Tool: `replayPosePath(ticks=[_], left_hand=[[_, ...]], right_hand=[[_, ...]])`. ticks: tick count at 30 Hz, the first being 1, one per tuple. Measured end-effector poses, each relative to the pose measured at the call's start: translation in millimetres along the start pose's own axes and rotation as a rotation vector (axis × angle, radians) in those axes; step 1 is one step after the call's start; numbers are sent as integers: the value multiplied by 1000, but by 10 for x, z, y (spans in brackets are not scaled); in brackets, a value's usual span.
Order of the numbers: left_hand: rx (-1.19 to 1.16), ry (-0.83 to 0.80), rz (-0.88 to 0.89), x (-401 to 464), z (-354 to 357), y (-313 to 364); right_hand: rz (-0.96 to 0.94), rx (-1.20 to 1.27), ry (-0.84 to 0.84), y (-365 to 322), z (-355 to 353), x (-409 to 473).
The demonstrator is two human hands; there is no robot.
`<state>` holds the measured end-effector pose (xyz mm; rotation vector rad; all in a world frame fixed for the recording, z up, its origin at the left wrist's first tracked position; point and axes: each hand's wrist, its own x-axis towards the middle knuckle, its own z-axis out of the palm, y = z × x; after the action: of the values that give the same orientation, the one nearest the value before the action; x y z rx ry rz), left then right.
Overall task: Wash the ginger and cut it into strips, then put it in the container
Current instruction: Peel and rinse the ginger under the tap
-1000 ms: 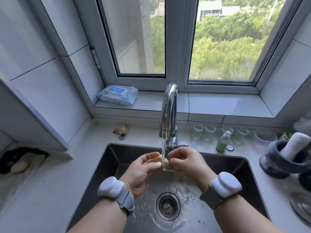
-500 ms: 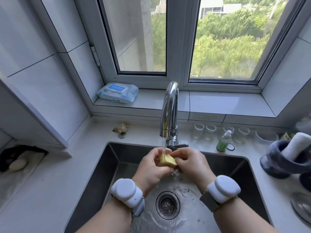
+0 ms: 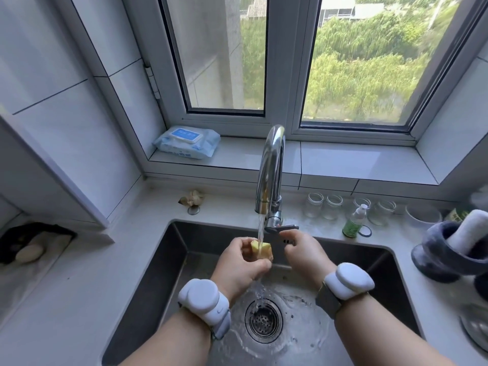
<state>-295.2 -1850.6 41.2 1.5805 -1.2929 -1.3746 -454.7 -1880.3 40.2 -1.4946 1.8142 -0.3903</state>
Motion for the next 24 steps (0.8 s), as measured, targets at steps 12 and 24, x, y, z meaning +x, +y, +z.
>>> replayPosePath(ticks=[12, 24], left_hand=[[1, -35, 43, -12, -27, 23], [91, 97, 6, -45, -69, 16]], right_hand=[[21, 33, 8, -20, -119, 282], [-87, 310, -141, -209, 88, -65]])
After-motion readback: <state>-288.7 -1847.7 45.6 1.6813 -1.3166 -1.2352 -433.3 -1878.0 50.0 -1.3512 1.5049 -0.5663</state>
